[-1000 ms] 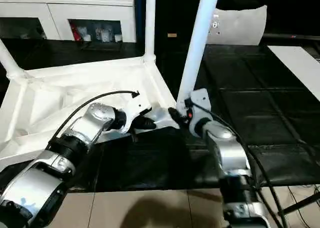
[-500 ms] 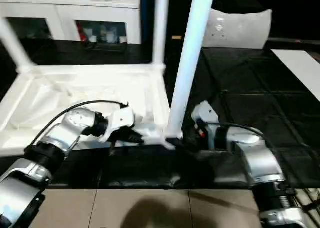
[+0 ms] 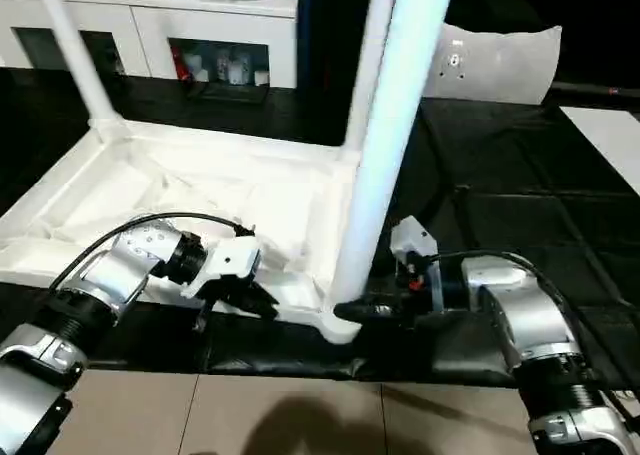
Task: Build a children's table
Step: Rotate leg to tighten
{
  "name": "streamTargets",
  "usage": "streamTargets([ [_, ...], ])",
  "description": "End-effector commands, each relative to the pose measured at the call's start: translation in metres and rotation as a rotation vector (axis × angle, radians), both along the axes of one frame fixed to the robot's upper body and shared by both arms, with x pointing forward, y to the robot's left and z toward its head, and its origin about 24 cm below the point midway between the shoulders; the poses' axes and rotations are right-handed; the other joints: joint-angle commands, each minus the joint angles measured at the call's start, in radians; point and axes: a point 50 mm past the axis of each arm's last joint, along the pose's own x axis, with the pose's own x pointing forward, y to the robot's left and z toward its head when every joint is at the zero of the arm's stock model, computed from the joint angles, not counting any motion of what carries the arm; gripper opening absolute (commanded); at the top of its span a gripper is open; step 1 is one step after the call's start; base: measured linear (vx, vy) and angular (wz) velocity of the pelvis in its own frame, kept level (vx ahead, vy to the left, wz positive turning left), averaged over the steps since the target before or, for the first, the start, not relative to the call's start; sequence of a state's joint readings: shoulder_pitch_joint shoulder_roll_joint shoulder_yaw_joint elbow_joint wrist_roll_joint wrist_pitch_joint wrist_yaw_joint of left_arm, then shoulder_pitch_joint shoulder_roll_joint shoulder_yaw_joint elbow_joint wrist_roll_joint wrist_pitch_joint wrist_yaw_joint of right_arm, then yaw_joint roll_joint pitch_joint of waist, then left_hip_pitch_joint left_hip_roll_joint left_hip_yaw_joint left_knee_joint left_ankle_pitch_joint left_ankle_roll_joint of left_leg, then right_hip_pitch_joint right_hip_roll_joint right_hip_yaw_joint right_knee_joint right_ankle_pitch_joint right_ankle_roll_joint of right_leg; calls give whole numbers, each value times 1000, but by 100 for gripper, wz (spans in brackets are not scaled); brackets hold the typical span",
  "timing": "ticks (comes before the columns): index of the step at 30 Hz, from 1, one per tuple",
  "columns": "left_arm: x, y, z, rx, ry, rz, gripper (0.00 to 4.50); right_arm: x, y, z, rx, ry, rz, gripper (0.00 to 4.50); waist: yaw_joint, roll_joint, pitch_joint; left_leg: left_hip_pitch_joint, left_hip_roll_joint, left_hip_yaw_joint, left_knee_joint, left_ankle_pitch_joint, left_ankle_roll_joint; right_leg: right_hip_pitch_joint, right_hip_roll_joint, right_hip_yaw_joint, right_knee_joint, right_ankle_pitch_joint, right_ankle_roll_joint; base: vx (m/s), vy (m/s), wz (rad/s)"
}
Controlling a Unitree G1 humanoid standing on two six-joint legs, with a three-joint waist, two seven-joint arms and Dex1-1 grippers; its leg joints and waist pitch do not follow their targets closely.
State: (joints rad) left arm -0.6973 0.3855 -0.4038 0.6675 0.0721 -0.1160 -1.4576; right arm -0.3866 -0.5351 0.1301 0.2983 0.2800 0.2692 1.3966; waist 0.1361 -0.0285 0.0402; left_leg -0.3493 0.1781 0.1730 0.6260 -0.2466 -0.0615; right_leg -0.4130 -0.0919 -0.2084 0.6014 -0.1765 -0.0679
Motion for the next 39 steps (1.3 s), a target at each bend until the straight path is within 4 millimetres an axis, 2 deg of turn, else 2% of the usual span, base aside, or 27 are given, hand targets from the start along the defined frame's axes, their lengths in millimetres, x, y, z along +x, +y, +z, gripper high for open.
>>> streamTargets([
  [1, -4, -9, 6, 1, -25, -92, 0, -1, -1, 2, 1, 17, 32, 326, -1, -14, -73, -8, 71, -23, -62, 48, 95, 84, -97, 92, -78, -244, 19, 0, 0, 0],
  [3, -5, -8, 6, 4, -23, -97, 0, -2, -1, 1, 2, 29, 42, 323, 0, -14, -73, -8, 70, -23, -62, 47, 92, 83, -96, 92, -79, -247, 23, 0, 0, 0],
  [4, -5, -8, 5, 6, -23, -100, 0, -3, -1, 0, 5, 38, 49, 298, 1, -14, -73, -9, 71, -24, -62, 51, 93, 83, -95, 92, -77, -236, 23, 0, 0, 0],
  [7, -6, -8, 5, 9, -22, -103, 0, -4, 0, 0, 9, 50, 60, 290, 2, -14, -74, -10, 69, -24, -62, 50, 90, 85, -96, 91, -78, -238, 28, 0, 0, 0],
  [9, -6, -8, 5, 10, -22, -103, 0, -4, 0, 0, 10, 52, 63, 254, 2, -13, -73, -10, 68, -24, -62, 49, 88, 85, -95, 91, -79, -240, 32, 0, 0, 0],
  [15, -6, -7, 4, 14, -30, -96, 0, -7, 3, 0, 16, 60, 85, 217, 2, -12, -73, -9, 67, -24, -63, 32, 74, 84, -93, 88, -84, -268, 53, 0, 0, 0],
  [20, -4, -7, 3, 8, -25, -62, 0, -11, 8, 1, 63, 93, 88, 206, 3, -13, -74, -10, 68, -24, -63, 44, 79, 85, -94, 90, -81, -250, 51, 0, 0, 0],
  [23, 1, -12, 3, -27, 5, 23, 0, -12, 17, 1, 98, 111, 34, 206, 1, -13, -70, -7, 69, -25, -66, 33, 69, 83, -95, 88, -87, -272, 54, 0, 0, 0],
  [24, 5, -15, 5, -47, 4, 65, 0, -11, 23, 1, 98, 119, 5, 206, 0, -13, -69, -5, 69, -24, -67, 25, 65, 82, -94, 88, -91, -286, 57, 0, 0, 0],
  [26, 13, -23, 8, -72, -11, 147, 0, -8, 34, -2, 78, 101, -68, 206, -2, -12, -62, 1, 56, -19, -68, -30, 42, 80, -93, 80, -114, -397, 97, 0, 0, 0],
  [27, 15, -25, 9, -76, -14, 168, 0, -7, 37, -3, 70, 91, -88, 206, -6, -11, -58, 5, 57, -18, -70, -43, 34, 77, -90, 78, -122, -428, 108, 0, 0, 0],
  [28, 18, -29, 10, -80, -17, 200, 0, -5, 42, -4, 57, 71, -122, 206, -11, -12, -53, 15, 51, -17, -68, -83, 19, 73, -88, 65, -142, -501, 139, 0, 0, 0],
  [29, 21, -33, 12, -91, -22, 238, 0, -2, 47, -6, 40, 61, -175, 205, -14, -12, -53, 17, 49, -17, -67, -96, 13, 76, -89, 61, -146, -526, 151, 0, 0, 0],
  [30, 23, -38, 14, -104, -27, 267, 0, 2, 51, -8, 19, 55, -228, 205, -29, -4, -58, 21, 59, -25, -71, -114, 3, 81, -90, 51, -157, -526, 158, 0, 0, 0],
  [31, 26, -42, 15, -115, -32, 299, 0, 6, 54, -9, -1, 51, -284, 203, -36, -1, -60, 22, 68, -31, -74, -120, 6, 85, -94, 48, -157, -509, 148, 0, 0, 0],
  [32, 30, -47, 18, -129, -41, 348, 0, 12, 58, -11, -24, 50, -366, 203, -48, 6, -61, 15, 85, -41, -79, -121, 5, 93, -100, 50, -149, -453, 124, 0, 0, 0],
  [33, 31, -49, 18, -134, -44, 369, 0, 14, 60, -11, -28, 48, -397, 201, -54, 7, -62, 17, 92, -44, -82, -125, 3, 93, -103, 53, -146, -432, 110, 0, 0, 0],
  [34, 37, -57, 21, -152, -58, 456, 0, 22, 66, -10, -39, 40, -508, 198, -69, 5, -66, 11, 92, -47, -81, -98, -11, 96, -113, 63, -130, -365, 62, 0, 0, 0],
  [36, 40, -61, 22, -158, -71, 502, 0, 27, 71, -8, -42, 31, -572, 195, -72, 1, -67, 16, 81, -41, -79, -77, -10, 92, -115, 70, -129, -350, 42, 0, 0, 0],
  [37, 44, -67, 23, -165, -102, 567, 0, 33, 76, -7, -48, 21, -665, 195, -77, -5, -71, 7, 74, -38, -76, -28, 12, 94, -115, 79, -112, -301, 9, 0, 0, 0],
  [38, 44, -67, 23, -165, -102, 567, 0, 33, 76, -7, -48, 21, -665, 195, -77, -6, -71, 8, 73, -37, -77, -16, 19, 91, -114, 81, -112, -299, 4, 0, 0, 0],
  [39, 47, -71, 24, -172, -132, 612, 0, 37, 80, -7, -62, 19, -746, 195, -77, -5, -73, 4, 72, -37, -76, 1, 29, 97, -115, 83, -106, -282, -4, 0, 0, 0],
])
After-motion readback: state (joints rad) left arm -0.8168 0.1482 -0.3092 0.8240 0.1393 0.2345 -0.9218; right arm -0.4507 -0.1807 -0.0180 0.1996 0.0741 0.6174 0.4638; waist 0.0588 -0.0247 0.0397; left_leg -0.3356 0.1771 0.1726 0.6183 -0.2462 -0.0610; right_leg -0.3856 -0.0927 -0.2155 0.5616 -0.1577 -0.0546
